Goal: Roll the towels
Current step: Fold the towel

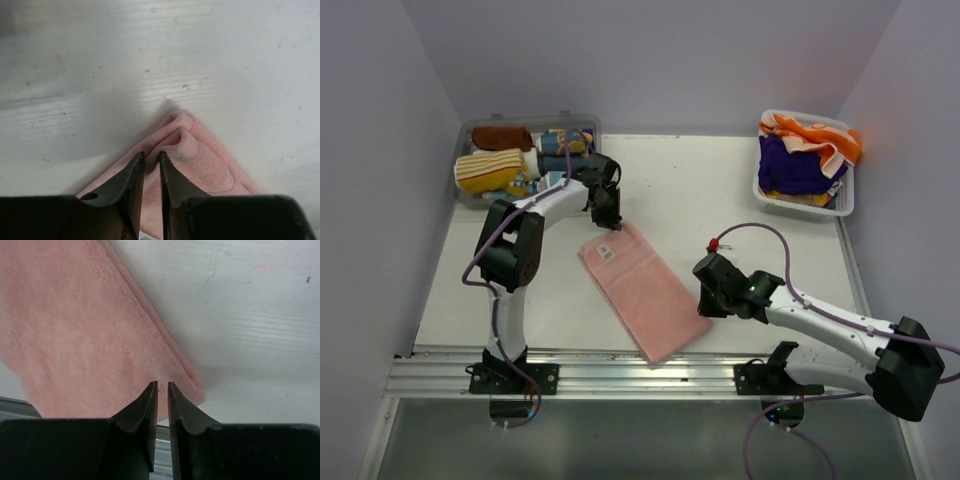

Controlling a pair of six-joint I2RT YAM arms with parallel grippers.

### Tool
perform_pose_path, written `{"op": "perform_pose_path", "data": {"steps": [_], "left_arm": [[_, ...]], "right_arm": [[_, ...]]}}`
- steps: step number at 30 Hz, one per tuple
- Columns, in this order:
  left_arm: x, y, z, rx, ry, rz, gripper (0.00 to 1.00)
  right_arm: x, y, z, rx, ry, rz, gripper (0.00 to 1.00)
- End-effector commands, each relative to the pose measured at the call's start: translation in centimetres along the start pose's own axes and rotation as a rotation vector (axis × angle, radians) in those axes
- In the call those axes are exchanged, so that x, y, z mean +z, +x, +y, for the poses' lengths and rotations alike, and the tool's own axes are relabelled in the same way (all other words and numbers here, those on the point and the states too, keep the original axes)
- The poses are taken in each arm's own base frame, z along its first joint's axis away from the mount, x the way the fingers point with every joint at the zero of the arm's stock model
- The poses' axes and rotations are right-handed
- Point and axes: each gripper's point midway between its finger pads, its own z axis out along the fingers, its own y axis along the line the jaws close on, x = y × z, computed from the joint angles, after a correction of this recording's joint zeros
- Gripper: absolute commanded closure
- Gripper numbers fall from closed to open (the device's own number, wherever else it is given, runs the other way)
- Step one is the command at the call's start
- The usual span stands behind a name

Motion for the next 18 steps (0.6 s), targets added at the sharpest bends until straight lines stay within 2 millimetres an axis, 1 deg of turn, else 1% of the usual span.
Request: {"op": "perform_pose_path", "data": {"steps": [1,2,4,5,6,7,8,10,11,12,13,14,15,16,17,18], "left_arm": [[-2.8,-3.3,-1.6,0.062,-0.039,-0.097,0.78],[-5.0,-4.6,-2.0,0.066,-0.041,-0.151,0.76],[-7.0,-5.5,-1.6,0.065,-0.078,-0.208,0.74],[-8.7,-5.4,-1.8,0.068,-0.068,-0.229,0.73],[-9.4,-5.1,-1.8,0.068,-0.066,-0.231,0.73],[-10.0,-4.7,-1.8,0.067,-0.059,-0.231,0.73],[-10.7,-3.5,-1.7,0.064,-0.042,-0.211,0.73],[-11.0,-1.7,-1.8,0.056,-0.008,-0.18,0.73],[-11.0,-0.2,-1.4,0.053,0.0,-0.163,0.73],[-10.9,0.6,-1.3,0.051,0.011,-0.154,0.73],[-10.8,1.5,-1.3,0.038,0.027,-0.139,0.73],[-10.5,2.9,-0.7,0.03,0.023,-0.12,0.73],[-10.3,3.5,-0.4,0.023,0.019,-0.113,0.74],[-10.2,4.0,0.0,0.01,0.009,-0.108,0.74],[-10.0,4.8,0.5,0.004,0.002,-0.1,0.74],[-10.0,5.1,0.6,0.001,0.002,-0.098,0.74]], "right_arm": [[-2.3,-3.1,-0.5,0.004,0.048,-0.125,0.82],[-2.5,-3.7,0.1,-0.011,0.049,-0.128,0.82],[-2.3,-4.2,1.2,-0.064,0.03,-0.114,0.82],[-1.6,-4.7,2.3,-0.083,0.026,-0.103,0.82],[-1.3,-5.0,2.9,-0.098,0.017,-0.1,0.82],[-1.4,-5.5,4.1,-0.138,-0.009,-0.102,0.82],[-0.5,-5.5,5.0,-0.162,-0.014,-0.091,0.82],[0.1,-6.1,6.2,-0.215,-0.034,-0.088,0.82],[0.0,-7.0,7.9,-0.226,-0.077,-0.1,0.82],[0.4,-7.3,8.5,-0.247,-0.082,-0.092,0.81],[1.0,-7.8,9.5,-0.279,-0.086,-0.089,0.81],[1.5,-8.1,10.3,-0.291,-0.098,-0.087,0.81],[1.8,-8.5,11.0,-0.302,-0.107,-0.086,0.81],[2.8,-9.0,11.9,-0.323,-0.107,-0.081,0.81],[3.2,-9.4,12.7,-0.332,-0.122,-0.088,0.81],[3.6,-9.6,13.3,-0.344,-0.129,-0.083,0.81]]}}
